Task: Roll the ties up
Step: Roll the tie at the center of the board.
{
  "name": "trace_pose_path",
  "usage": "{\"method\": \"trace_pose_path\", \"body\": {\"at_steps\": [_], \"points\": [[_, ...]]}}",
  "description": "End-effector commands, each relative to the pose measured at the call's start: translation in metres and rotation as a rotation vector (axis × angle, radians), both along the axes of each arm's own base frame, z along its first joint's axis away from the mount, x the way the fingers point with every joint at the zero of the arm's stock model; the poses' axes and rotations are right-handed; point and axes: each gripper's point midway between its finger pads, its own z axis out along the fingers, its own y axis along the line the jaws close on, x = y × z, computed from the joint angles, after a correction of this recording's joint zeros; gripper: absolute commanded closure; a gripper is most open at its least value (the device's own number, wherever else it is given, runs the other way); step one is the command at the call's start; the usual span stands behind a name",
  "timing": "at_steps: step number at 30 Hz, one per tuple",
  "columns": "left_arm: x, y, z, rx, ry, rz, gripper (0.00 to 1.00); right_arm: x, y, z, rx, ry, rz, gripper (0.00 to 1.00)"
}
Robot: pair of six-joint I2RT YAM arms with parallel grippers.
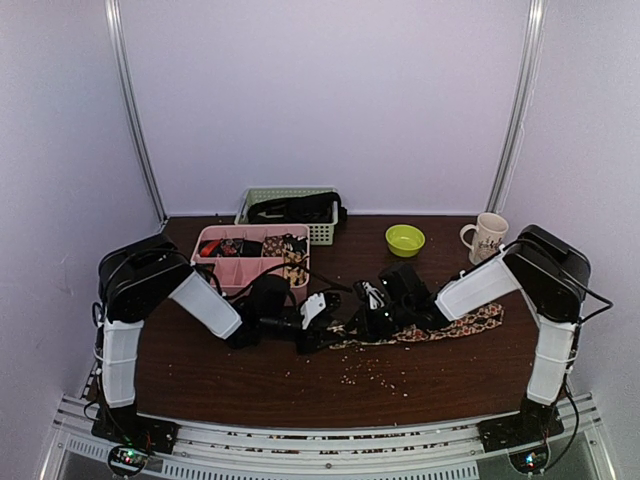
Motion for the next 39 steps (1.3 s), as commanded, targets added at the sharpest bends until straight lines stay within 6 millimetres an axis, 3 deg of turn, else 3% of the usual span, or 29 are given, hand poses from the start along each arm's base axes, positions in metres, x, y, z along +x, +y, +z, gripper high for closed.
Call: {"method": "trace_pose_path", "body": {"at_steps": [1,7,13,20,22,26,35,37,39], "points": [[-0.007,0.013,-0.05,0.188,0.045,0.014,0.61,-0.012,-0.005,-0.007,-0.021,0.022,0.004,1.0],[-0.016,0.037,-0.079,0.352,0.072,0.01,0.65,-0.012,-0.006,0.015,0.043,0.004,0.001,0.98],[-0.022,0.05,-0.093,0.413,0.086,0.005,0.67,0.002,-0.025,0.038,0.103,-0.02,-0.054,0.77],[-0.024,0.05,-0.096,0.426,0.087,-0.006,0.66,0.003,-0.012,0.063,0.174,-0.023,-0.037,0.5],[-0.024,0.05,-0.095,0.425,0.086,-0.007,0.66,0.003,-0.007,0.064,0.171,-0.023,-0.028,0.48],[-0.022,0.049,-0.095,0.424,0.082,-0.006,0.66,-0.001,0.0,0.054,0.123,-0.006,0.0,0.54],[-0.014,0.048,-0.087,0.399,0.081,0.002,0.65,-0.012,-0.014,0.017,-0.031,0.027,0.035,0.68],[-0.013,0.048,-0.085,0.394,0.078,0.002,0.65,-0.011,-0.015,0.016,-0.038,0.025,0.038,0.78],[-0.013,0.048,-0.082,0.388,0.072,0.002,0.65,-0.009,-0.016,0.013,-0.051,0.025,0.039,0.94]]}}
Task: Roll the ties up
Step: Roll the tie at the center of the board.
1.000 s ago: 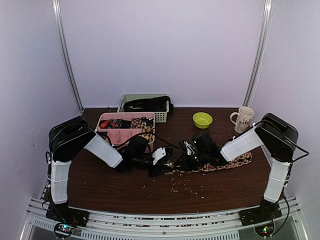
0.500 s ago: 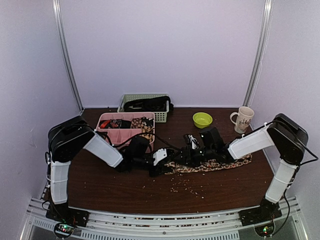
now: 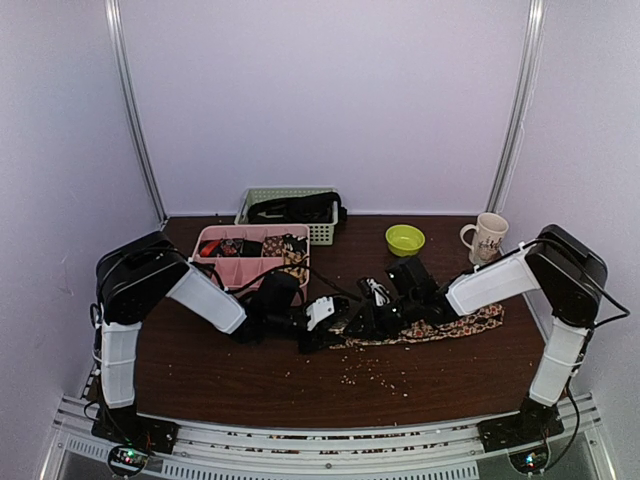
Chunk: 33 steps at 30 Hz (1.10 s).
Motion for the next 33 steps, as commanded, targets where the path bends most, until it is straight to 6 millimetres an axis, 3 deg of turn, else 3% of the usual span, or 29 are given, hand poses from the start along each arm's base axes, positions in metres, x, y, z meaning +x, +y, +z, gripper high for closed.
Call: {"method": "trace_pose_path", "body": {"at_steps": [1,4,9,11,14,21,27,33], "points": [[-0.013,0.048,-0.067,0.244,0.125,0.055,0.63,0.003,-0.005,-0.01,-0.063,-0.01,0.009,1.0],[-0.012,0.045,-0.049,0.182,0.106,0.058,0.47,0.007,-0.011,-0.012,-0.069,-0.015,-0.005,1.0],[-0.01,0.037,0.0,-0.005,0.033,0.062,0.26,0.007,-0.023,-0.024,-0.076,0.005,-0.022,1.0],[-0.009,0.032,0.005,-0.034,0.035,0.05,0.15,0.006,-0.027,-0.03,-0.071,0.022,-0.032,1.0],[-0.007,0.025,0.005,-0.059,0.023,0.056,0.1,0.005,-0.034,-0.04,-0.082,0.041,-0.047,1.0],[-0.001,-0.002,0.005,-0.075,-0.019,0.052,0.1,-0.002,-0.044,-0.051,-0.102,0.056,-0.058,1.0],[0.002,-0.023,0.003,-0.085,-0.014,0.011,0.14,-0.002,-0.041,-0.045,-0.078,0.051,-0.06,1.0],[-0.012,-0.02,-0.02,0.022,0.033,-0.075,0.39,-0.001,-0.036,-0.029,-0.031,0.031,-0.056,1.0]]}}
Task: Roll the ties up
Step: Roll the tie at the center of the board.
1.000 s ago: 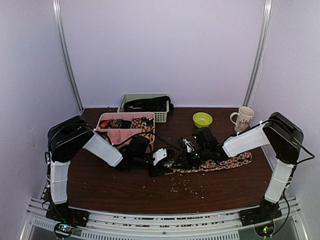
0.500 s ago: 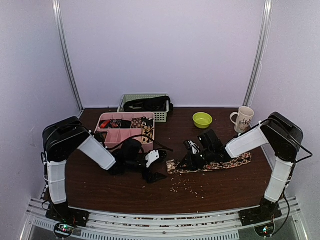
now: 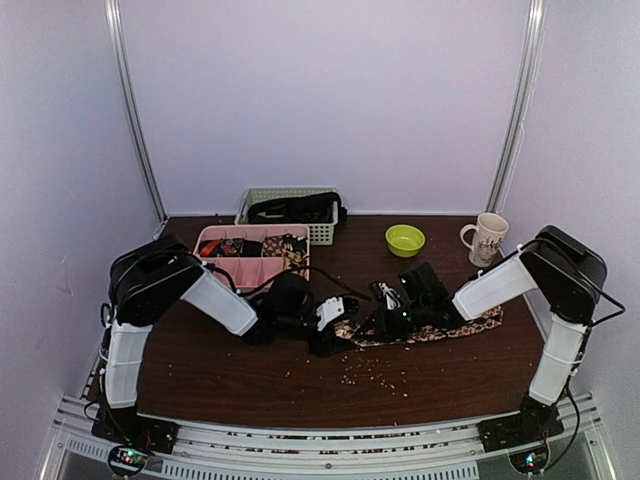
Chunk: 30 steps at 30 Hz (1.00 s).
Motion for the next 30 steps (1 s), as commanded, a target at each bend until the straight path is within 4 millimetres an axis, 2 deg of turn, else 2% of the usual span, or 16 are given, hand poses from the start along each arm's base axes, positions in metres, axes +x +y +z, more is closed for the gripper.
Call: {"method": "trace_pose_path", "body": {"at_steps": [1,2,4,5,7,9,13,18,24,27,30], "points": [[-0.019,0.009,-0.025,0.09,0.042,-0.077,0.43,-0.01,-0.01,-0.003,-0.02,0.037,-0.017,1.0],[-0.023,0.014,-0.029,0.105,0.052,-0.084,0.48,-0.011,-0.008,0.003,-0.001,0.03,-0.011,0.97],[-0.032,0.022,-0.037,0.131,0.077,-0.103,0.56,-0.013,-0.004,0.016,0.042,0.012,0.0,0.76],[-0.037,0.027,-0.041,0.143,0.088,-0.107,0.6,-0.013,-0.002,0.022,0.062,-0.001,0.005,0.7],[-0.043,0.035,-0.044,0.149,0.095,-0.105,0.66,-0.015,0.0,0.033,0.079,-0.018,0.013,0.6],[-0.048,0.042,-0.045,0.149,0.109,-0.098,0.69,-0.018,0.003,0.038,0.084,-0.022,0.029,0.55],[-0.056,0.057,-0.05,0.159,0.131,-0.083,0.7,-0.026,0.015,0.04,0.086,-0.015,0.068,0.52],[-0.062,0.069,-0.053,0.16,0.153,-0.064,0.7,-0.033,0.032,0.044,0.112,-0.009,0.099,0.53],[-0.06,0.072,-0.053,0.16,0.165,-0.04,0.69,-0.036,0.043,0.042,0.111,-0.004,0.123,0.62],[-0.059,0.074,-0.052,0.158,0.163,-0.035,0.69,-0.036,0.042,0.033,0.081,-0.003,0.125,0.71],[-0.059,0.077,-0.051,0.159,0.16,-0.036,0.69,-0.032,0.038,0.017,0.02,-0.006,0.118,0.87]]}}
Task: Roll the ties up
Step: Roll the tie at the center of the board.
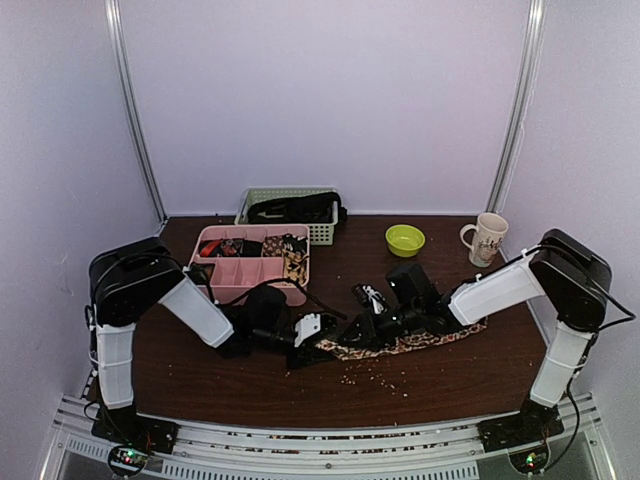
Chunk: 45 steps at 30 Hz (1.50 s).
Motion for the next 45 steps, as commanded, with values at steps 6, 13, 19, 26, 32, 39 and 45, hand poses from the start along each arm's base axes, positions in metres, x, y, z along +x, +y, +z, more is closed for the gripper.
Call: {"method": "trace_pose_path", "body": {"at_steps": [6,13,19,26,32,39,45], "points": [[-0.016,0.037,-0.05,0.175,0.136,0.038,0.7,0.01,-0.019,-0.017,-0.076,-0.011,-0.044,0.71],[-0.013,0.035,-0.049,0.162,0.137,0.043,0.7,0.065,-0.1,-0.004,-0.12,-0.07,-0.386,0.54],[-0.011,0.032,-0.047,0.157,0.137,0.044,0.7,0.094,-0.158,-0.013,-0.267,-0.074,-0.627,0.45],[-0.009,0.031,-0.047,0.156,0.136,0.047,0.7,0.087,-0.214,-0.041,-0.465,-0.015,-0.788,0.45],[-0.009,0.032,-0.049,0.17,0.141,0.051,0.7,0.057,-0.236,-0.055,-0.508,0.032,-0.828,0.45],[-0.01,0.034,-0.051,0.174,0.143,0.051,0.7,0.038,-0.249,-0.061,-0.503,0.034,-0.858,0.44],[-0.011,0.034,-0.05,0.166,0.145,0.05,0.7,0.058,-0.223,-0.019,-0.372,-0.099,-0.749,0.36]]}}
